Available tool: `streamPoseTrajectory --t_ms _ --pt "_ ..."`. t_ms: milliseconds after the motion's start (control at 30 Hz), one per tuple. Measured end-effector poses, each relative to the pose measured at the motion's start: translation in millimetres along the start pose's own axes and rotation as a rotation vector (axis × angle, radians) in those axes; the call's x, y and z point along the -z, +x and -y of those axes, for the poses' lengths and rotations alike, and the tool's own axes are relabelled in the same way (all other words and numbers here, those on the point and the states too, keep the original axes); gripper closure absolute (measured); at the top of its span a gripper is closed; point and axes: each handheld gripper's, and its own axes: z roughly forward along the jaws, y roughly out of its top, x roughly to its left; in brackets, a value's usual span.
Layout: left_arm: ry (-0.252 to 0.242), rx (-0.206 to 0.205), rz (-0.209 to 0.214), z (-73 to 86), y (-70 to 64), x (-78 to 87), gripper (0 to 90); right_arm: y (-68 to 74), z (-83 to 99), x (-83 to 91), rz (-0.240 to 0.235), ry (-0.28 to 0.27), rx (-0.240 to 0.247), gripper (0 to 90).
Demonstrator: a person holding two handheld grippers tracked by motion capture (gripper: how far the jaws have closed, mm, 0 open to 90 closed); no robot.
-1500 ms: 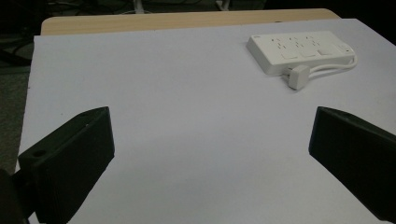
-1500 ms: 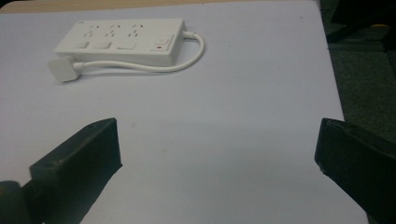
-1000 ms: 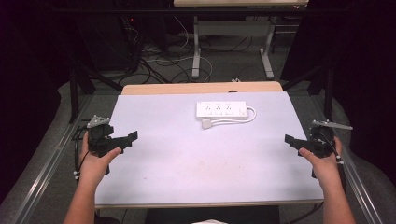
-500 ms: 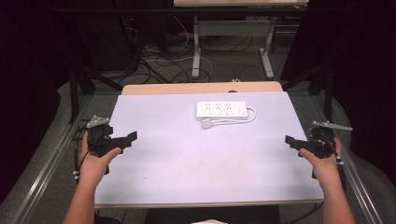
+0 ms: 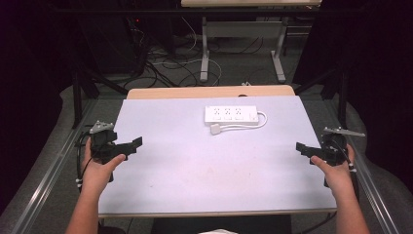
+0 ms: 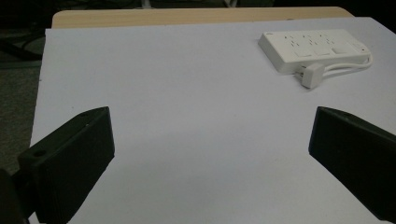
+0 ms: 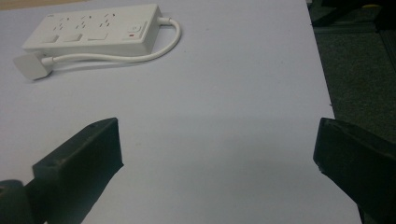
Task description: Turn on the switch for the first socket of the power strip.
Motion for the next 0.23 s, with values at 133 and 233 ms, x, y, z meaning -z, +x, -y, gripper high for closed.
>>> streamPoseTrajectory --t_ms 133,233 --pt "-0.011 0.002 -0.003 0.3 0.4 -0.3 0.3 0.8 0.2 -0.2 -0.004 0.009 -0.008 0.4" --pt "-0.004 0.000 -0.003 -0.2 0.7 0.2 0.3 0.7 0.2 -0.1 -0.010 0.014 -0.007 0.4"
